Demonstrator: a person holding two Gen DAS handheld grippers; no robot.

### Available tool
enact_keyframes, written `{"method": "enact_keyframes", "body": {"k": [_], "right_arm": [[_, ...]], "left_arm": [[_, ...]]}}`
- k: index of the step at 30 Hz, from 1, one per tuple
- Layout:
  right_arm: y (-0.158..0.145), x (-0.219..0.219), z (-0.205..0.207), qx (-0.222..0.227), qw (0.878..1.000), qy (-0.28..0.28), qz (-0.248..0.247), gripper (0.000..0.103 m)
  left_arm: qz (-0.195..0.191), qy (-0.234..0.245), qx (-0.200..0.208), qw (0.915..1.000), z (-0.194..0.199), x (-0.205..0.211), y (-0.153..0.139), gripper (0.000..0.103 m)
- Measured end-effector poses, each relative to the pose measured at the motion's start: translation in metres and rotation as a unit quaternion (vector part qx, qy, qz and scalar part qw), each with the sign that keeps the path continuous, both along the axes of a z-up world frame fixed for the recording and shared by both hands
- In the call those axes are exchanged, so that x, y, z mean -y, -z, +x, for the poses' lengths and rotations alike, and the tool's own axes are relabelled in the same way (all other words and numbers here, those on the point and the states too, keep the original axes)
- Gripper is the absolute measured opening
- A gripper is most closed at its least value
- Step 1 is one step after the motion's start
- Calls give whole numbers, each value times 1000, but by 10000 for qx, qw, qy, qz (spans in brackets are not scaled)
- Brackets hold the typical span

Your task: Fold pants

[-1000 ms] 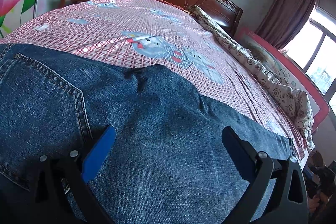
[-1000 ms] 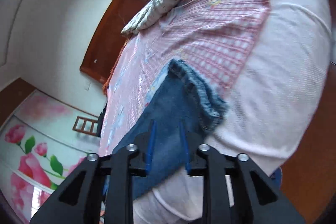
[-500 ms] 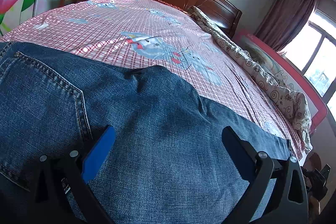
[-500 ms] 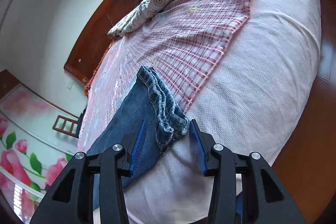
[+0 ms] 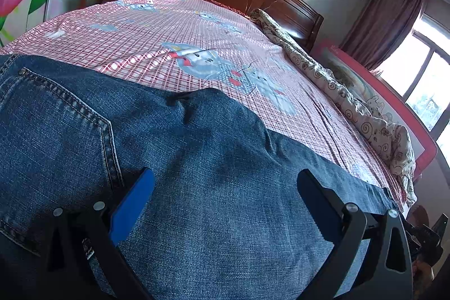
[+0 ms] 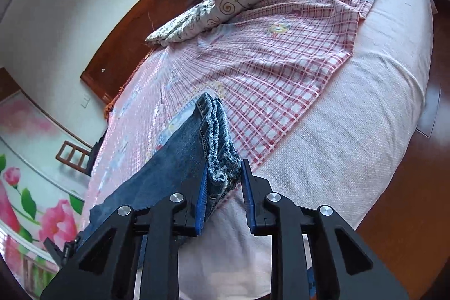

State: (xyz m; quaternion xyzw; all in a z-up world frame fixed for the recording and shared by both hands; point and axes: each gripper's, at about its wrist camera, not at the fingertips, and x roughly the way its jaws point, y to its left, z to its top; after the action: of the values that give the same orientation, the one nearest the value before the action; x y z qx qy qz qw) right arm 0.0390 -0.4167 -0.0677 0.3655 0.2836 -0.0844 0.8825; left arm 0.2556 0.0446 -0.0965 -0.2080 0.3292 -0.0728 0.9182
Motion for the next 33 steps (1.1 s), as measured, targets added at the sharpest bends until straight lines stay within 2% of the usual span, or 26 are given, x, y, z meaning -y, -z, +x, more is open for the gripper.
{"method": "enact_keyframes", "body": {"k": [7,10,14,20,26,33], "right_arm": [[-34,-12,11,444,9980,-240,370,22],[-50,-31,23,671,9955,-474,477,22],[-68,-76,46,827,9901,-990,547,22],[-80,-171,84,820,9769,-1936,378,22],[-53,-262,118,443,9599,-2759,241,22],[9,-342,130,-419,9334,-3559,-195,22]], "left_arm": [[-11,10,10,10000,0,0,0,101],[-11,10,8,10000,0,0,0,101],[-17,11,10,10000,0,0,0,101],[-25,11,8,10000,1,2,0,101],[-274,47,129,9995,-3,-5,2,101],[-564,96,282,9980,-6,-13,4,101]]}}
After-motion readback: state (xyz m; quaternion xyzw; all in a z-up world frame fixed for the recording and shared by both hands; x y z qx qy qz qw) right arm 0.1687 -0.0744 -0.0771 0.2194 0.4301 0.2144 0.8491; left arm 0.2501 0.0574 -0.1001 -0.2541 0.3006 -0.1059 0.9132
